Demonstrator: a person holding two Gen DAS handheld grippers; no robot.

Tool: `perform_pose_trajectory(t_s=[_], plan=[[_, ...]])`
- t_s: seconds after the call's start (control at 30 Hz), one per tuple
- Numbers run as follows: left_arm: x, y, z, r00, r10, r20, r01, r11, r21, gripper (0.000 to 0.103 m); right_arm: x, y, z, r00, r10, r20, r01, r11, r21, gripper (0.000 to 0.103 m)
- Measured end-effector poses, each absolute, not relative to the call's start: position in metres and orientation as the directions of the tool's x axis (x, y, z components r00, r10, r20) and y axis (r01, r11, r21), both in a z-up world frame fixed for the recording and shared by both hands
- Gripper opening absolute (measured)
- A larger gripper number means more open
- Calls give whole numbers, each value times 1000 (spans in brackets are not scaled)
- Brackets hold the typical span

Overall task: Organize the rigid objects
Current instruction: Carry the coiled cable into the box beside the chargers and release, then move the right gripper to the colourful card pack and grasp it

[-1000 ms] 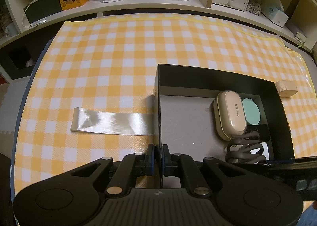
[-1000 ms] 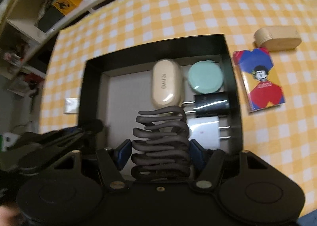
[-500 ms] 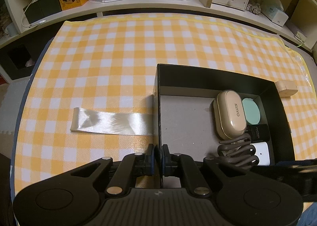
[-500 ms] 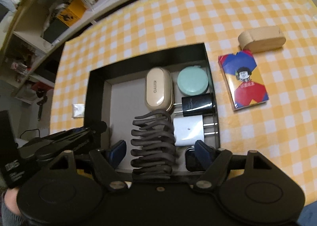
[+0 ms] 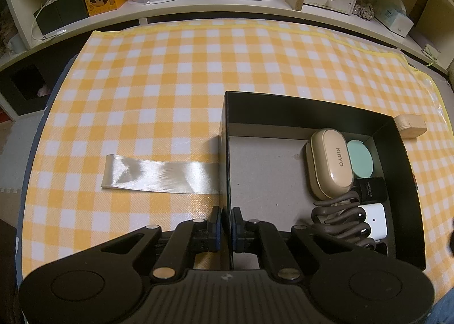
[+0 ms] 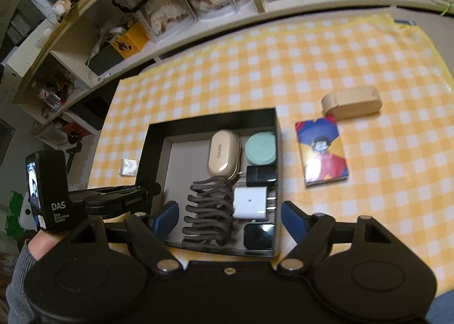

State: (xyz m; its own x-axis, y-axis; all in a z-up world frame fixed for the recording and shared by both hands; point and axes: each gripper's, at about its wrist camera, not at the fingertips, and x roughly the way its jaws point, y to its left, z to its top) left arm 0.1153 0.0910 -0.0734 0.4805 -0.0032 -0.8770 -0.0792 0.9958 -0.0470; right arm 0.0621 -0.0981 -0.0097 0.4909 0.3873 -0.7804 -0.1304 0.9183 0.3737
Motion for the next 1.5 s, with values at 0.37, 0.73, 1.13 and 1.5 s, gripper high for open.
perform_pose_trajectory(t_s=[0.37,0.73,1.13,1.5], plan=[[114,91,-73,479,-1,-878,-79,996,-44,7,72,-150,-13,614,277,-739,-103,956,273,90],[114,90,-72,479,1,-878,-77,996,-41,7,119,-169,-67,569,242,-786,-93,968,231,69],[116,88,-72,475,-1,-880,-85,995,-47,7,146,-156,-95,534,264,-803,-121,964,236,70],[117,86,-71,475,-1,-880,-86,995,-48,7,144,-156,-108,491,254,-833,-144,967,210,59]])
